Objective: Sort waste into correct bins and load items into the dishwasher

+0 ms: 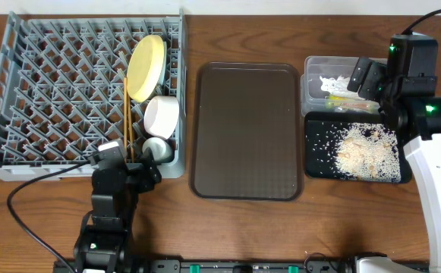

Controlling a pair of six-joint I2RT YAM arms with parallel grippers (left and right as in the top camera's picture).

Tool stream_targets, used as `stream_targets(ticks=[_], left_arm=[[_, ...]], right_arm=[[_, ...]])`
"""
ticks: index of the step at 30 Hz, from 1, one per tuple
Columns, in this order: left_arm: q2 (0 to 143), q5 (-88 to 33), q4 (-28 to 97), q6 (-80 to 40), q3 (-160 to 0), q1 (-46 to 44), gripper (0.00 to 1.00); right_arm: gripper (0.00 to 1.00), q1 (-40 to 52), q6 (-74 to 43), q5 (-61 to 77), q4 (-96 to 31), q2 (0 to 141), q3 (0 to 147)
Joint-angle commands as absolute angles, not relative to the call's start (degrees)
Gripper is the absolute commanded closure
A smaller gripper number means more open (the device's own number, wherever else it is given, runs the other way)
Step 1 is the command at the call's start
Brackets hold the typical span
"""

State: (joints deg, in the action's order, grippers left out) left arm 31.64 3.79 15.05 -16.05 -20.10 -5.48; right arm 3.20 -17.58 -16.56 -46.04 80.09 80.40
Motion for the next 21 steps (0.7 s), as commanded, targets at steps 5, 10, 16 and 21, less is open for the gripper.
stream_targets(ticks=[5,10,16,21], left_arm=[[31.73,-7.22,13.8,1.32,-20.03,-5.69,0.18],[31.75,1.76,15.57,1.5,-20.03,-5.69,0.06],[31.83,1.78,17.06,1.69,-20.03,-5.72,0.06],[31.81,1.76,15.4,3.46,-19.11,-5.72,0.05]], right_arm=[[0.01,2.7,-18.22,-17.54,-46.15,79.81,80.47],[0.01,2.68,-18.22,-17.54,-46.13,79.81,80.47],[0.01,2.68,-18.22,-17.54,-46.13,79.83,80.47],[0.01,2.68,-18.22,-17.54,-46.13,79.83,80.47]])
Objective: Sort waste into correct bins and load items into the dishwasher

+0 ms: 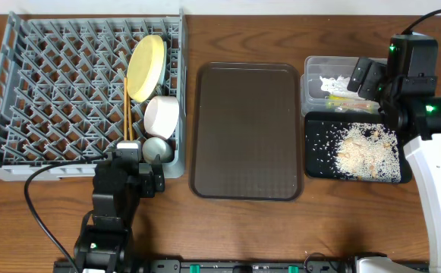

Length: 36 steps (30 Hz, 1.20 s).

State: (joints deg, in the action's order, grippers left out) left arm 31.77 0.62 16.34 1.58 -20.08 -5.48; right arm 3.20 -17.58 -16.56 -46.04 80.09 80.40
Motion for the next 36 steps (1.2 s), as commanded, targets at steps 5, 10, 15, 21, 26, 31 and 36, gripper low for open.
stream_targets(ticks=[5,10,15,21,26,31,36], left_arm=[[31.7,0.86,9.98,3.46,-16.47,-5.72,0.05],[31.7,-1.28,5.85,4.75,-15.92,-5.72,0.05],[31.7,-1.32,4.64,5.56,-14.63,-5.72,0.05],[31.7,-2.57,-1.15,5.56,-10.94,-5.72,0.05],[31.7,-3.57,-1.63,5.48,-9.32,-5.69,0.04],[31.68,-5.39,-2.66,5.56,-8.01,-5.72,0.05],[31.68,-5.39,-4.25,5.54,-6.28,-5.69,0.04]], right_arm=[[0.01,2.68,-18.22,-17.56,-46.13,79.83,80.47],[0.01,2.68,-18.2,-17.54,-46.13,79.83,80.47],[0.01,2.68,-18.22,-17.54,-46.13,79.83,80.47],[0.01,2.68,-18.22,-17.54,-46.13,79.83,80.47],[0.01,2.68,-18.22,-17.54,-46.13,79.83,80.47],[0.01,2.68,-18.22,-17.54,-46.13,79.83,80.47],[0.01,2.68,-18.22,-17.54,-46.13,79.83,80.47]])
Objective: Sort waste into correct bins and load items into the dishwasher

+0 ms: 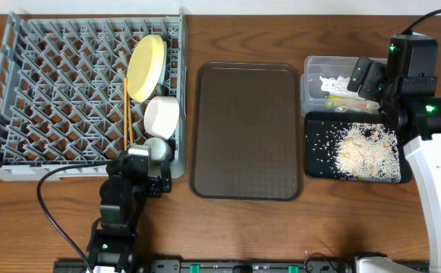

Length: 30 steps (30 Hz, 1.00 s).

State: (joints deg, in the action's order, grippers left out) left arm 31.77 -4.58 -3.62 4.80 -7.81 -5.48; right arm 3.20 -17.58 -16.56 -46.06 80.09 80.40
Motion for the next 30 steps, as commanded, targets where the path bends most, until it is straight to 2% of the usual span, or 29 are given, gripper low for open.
stream_targets(ticks=[1,15,20,30], left_arm=[[31.68,-5.39,-4.49,5.54,-5.87,-5.69,0.04],[31.09,-5.61,-7.25,2.94,-3.84,-5.69,0.04],[27.97,-8.43,-12.43,2.9,-0.51,-5.69,0.04],[23.11,-8.19,-14.5,3.38,-0.23,-5.63,0.04]], right_arm=[[0.01,2.68,-18.2,-17.54,-46.13,79.81,80.47],[0.01,2.68,-18.22,-17.54,-46.15,79.83,80.47],[0.01,2.68,-18.22,-17.54,-46.13,79.83,80.47],[0.01,2.68,-18.22,-17.54,-46.13,79.83,80.47]])
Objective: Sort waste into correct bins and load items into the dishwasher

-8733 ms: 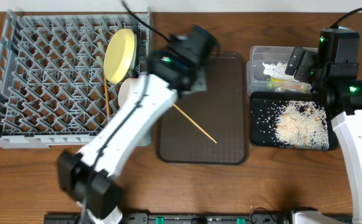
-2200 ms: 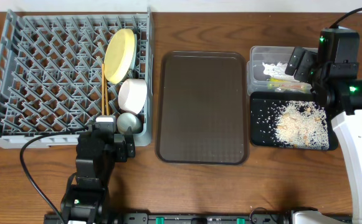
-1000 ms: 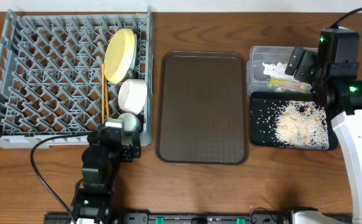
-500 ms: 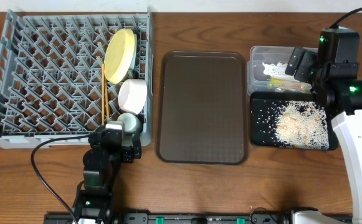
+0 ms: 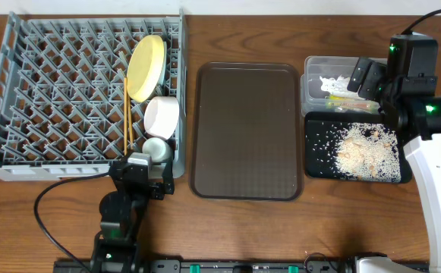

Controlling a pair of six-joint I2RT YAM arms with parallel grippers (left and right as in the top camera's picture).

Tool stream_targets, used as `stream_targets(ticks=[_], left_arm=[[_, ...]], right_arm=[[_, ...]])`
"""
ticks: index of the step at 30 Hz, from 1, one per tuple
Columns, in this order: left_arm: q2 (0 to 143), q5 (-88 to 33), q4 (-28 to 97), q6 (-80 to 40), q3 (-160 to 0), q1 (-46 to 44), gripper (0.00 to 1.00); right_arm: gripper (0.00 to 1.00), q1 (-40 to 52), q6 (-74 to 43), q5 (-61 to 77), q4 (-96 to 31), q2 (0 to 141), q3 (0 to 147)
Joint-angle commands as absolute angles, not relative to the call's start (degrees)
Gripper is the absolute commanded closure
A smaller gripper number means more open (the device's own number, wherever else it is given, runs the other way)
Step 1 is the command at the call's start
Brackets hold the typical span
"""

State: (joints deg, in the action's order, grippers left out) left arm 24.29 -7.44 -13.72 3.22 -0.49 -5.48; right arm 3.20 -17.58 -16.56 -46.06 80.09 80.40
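Note:
The grey dish rack [image 5: 53, 83] holds a yellow plate [image 5: 146, 67] on edge, a white bowl [image 5: 162, 115], a small pale cup [image 5: 156, 149] and wooden chopsticks [image 5: 127, 121]. My left gripper [image 5: 164, 184] hangs just outside the rack's front right corner, below the cup and holding nothing I can see; its jaws are not readable from above. My right gripper [image 5: 366, 77] stands open over the clear bin [image 5: 315, 76], which holds white and yellow scraps. The black bin [image 5: 319, 155] below it holds rice-like food scraps [image 5: 366, 152].
A brown serving tray [image 5: 247, 130] lies bare in the middle between the rack and the bins. The left arm's cable [image 5: 53, 199] loops over the wooden table in front of the rack. The right arm's white link [image 5: 433, 189] runs down the right edge.
The left arm has drawn a little further back toward the table's front edge and slightly right. The rack's contents, the bins and the right arm are unchanged.
At first the left gripper was open at the rack's front right corner, by the cup. It then stood lower, just outside the rack, and has kept retreating toward the front edge. The cup stays in the rack. The right gripper has stayed over the clear bin.

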Motion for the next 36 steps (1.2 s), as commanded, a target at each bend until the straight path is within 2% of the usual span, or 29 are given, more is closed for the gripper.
stream_targets(ticks=[1,17,30,36], left_arm=[[22.79,-8.19,-14.5,3.38,-0.23,-5.63,0.04],[10.22,-8.05,-19.2,5.82,-0.23,-5.54,0.04],[5.32,-0.58,-20.51,6.04,-0.23,-5.54,0.04],[5.1,-0.1,-16.12,5.98,-0.23,-5.54,0.04]], right_arm=[[0.01,2.68,-18.22,-17.56,-46.13,79.83,80.47],[0.01,2.68,-18.22,-17.54,-46.13,79.81,80.47],[0.01,2.68,-18.22,-17.56,-46.13,79.83,80.47],[0.01,2.68,-18.22,-17.54,-46.13,79.83,80.47]])
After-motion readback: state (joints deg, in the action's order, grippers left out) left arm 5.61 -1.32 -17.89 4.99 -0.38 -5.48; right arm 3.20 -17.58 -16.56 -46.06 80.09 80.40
